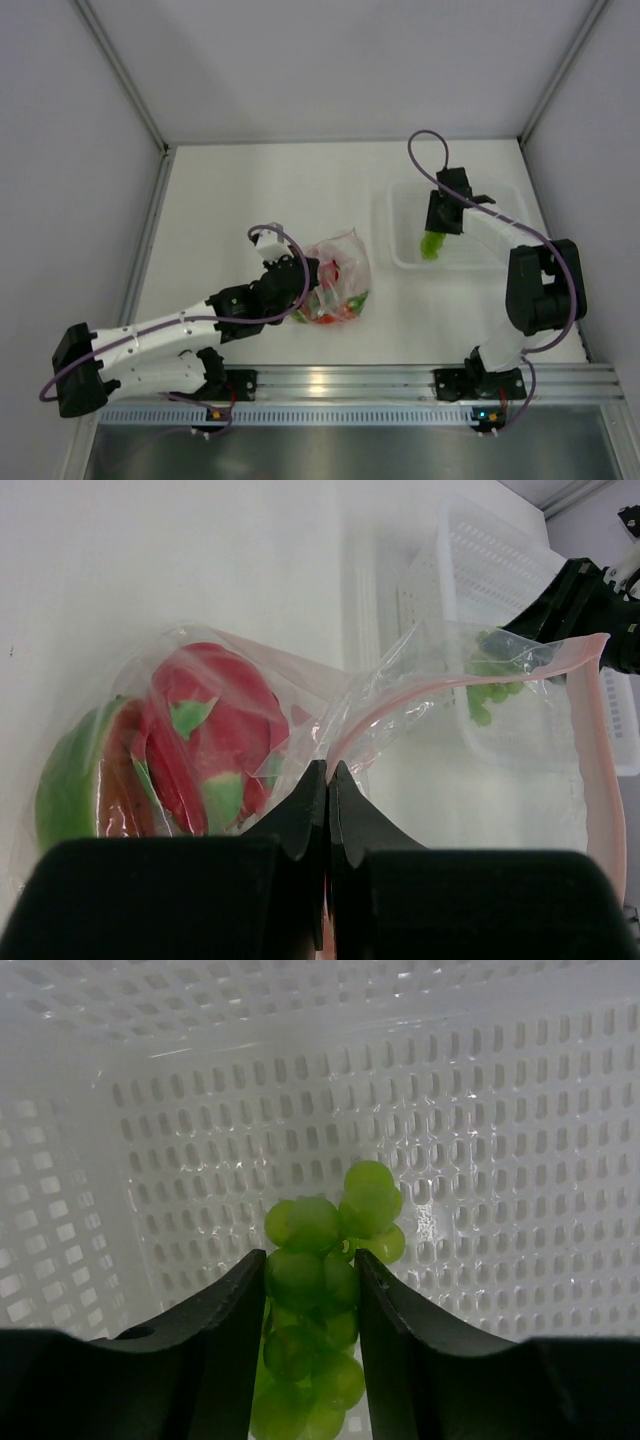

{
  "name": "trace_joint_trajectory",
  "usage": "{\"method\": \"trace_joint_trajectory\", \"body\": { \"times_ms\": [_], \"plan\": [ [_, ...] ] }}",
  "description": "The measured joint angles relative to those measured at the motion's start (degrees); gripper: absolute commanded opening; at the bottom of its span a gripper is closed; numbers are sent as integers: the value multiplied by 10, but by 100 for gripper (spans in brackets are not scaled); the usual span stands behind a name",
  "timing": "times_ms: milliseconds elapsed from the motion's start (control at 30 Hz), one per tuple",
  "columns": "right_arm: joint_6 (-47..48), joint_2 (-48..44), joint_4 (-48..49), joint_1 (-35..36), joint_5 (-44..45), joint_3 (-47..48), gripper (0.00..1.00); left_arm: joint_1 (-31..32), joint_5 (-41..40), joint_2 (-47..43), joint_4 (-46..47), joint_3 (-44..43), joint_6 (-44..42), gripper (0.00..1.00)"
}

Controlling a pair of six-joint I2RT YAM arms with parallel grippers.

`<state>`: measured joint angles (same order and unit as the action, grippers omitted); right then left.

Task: Open the zip-top bag and remove the fake food
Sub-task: Place the fake fruit in the bin.

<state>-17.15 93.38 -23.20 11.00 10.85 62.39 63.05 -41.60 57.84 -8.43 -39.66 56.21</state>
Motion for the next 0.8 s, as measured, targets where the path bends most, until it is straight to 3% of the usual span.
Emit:
{"method": "trace_joint_trajectory", "body": {
  "times_ms": [133, 300, 600, 800],
  "plan": [
    [-1, 12, 0, 0, -5, 0, 65, 0, 0, -2, -1, 0, -4, 0],
    [-1, 4, -2, 0, -9, 4, 66, 0, 2, -3, -2, 0, -7, 0],
    [-11, -135, -15, 21, -1, 5, 54, 0, 18, 2, -5, -10, -20, 0],
    [-26, -255, -32, 130, 16, 19, 40, 0, 25, 9, -7, -34, -22, 0]
  ]
}}
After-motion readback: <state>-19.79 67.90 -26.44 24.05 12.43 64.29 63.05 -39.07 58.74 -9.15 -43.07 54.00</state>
